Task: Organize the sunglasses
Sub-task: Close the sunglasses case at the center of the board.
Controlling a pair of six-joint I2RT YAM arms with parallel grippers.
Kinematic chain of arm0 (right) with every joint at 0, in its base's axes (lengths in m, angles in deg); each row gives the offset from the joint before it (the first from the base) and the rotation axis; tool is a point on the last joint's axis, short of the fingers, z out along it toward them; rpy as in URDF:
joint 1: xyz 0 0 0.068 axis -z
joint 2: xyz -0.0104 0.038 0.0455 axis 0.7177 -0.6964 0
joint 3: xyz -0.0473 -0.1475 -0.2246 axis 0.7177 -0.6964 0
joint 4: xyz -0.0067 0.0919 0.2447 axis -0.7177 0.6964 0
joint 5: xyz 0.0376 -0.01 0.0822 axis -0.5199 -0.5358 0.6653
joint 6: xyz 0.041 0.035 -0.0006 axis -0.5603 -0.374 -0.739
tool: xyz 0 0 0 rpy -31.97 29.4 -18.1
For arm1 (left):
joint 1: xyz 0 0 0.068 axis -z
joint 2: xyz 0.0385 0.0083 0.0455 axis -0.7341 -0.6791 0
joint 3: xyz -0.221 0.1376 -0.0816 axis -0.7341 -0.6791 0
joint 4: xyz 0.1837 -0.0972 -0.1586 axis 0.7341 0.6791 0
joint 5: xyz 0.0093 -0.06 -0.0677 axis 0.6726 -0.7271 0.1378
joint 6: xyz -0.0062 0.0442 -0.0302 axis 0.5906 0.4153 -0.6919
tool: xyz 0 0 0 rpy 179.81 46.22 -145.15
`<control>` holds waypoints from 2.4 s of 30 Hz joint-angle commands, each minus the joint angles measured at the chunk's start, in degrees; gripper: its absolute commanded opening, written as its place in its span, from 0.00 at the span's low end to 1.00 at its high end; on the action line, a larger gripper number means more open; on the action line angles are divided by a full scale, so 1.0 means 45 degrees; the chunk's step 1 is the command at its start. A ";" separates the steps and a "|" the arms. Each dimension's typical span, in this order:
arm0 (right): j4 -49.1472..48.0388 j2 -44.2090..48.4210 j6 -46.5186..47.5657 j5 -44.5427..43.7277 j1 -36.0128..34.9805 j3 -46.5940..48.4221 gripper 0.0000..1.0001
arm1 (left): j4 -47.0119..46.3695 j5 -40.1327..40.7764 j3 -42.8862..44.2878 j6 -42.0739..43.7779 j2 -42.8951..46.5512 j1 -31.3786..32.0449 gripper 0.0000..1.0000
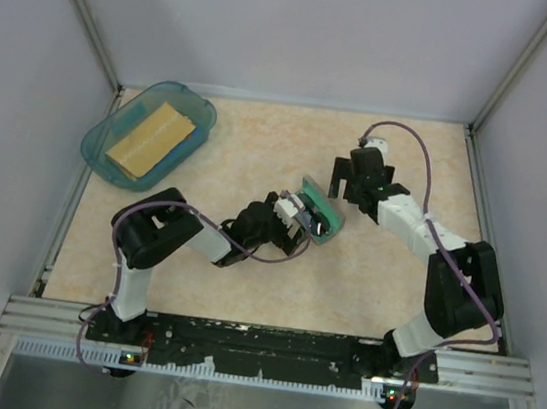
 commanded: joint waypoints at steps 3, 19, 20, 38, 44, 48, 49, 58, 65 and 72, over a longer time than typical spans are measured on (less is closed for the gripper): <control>-0.0265 -0.0315 0.0333 0.0139 0.0030 0.0616 0.99 | -0.0114 -0.0303 0.0477 -0.0323 -0.0684 0.0103 1.00; -0.0456 -0.0577 0.0156 0.0076 -0.0870 0.0165 0.99 | 0.0113 -0.0372 0.0768 -0.0375 -0.0916 0.0109 1.00; -0.0490 -0.0561 0.0130 0.0066 -0.0902 0.0110 0.99 | 0.0126 -0.0372 0.0782 -0.0384 -0.0929 0.0109 1.00; -0.1055 -0.0546 -0.0567 0.0072 -0.1477 -0.1131 0.99 | 0.0357 -0.0352 0.1128 -0.0498 -0.1113 0.0098 1.00; -0.1188 -0.0484 -0.0738 0.0091 -0.1589 -0.1543 0.99 | 0.0435 -0.0296 0.1224 -0.0500 -0.1144 0.0103 1.00; -0.1266 -0.0386 -0.0809 0.0124 -0.1616 -0.1694 0.99 | 0.0440 -0.0293 0.1216 -0.0536 -0.1166 0.0101 1.00; -0.1261 -0.0366 -0.0802 0.0116 -0.1620 -0.1709 0.99 | 0.0436 -0.0293 0.1234 -0.0541 -0.1172 0.0106 1.00; -0.1217 -0.0283 -0.0846 0.0085 -0.1640 -0.1674 0.99 | 0.0484 -0.0235 0.1236 -0.0561 -0.1146 0.0106 1.00; -0.1204 -0.0263 -0.0873 0.0142 -0.1664 -0.1716 0.99 | 0.0547 -0.0179 0.1282 -0.0578 -0.1138 0.0107 1.00; -0.1272 -0.0261 -0.0930 0.0202 -0.1690 -0.1866 0.99 | 0.0608 -0.0142 0.1349 -0.0634 -0.1157 0.0101 1.00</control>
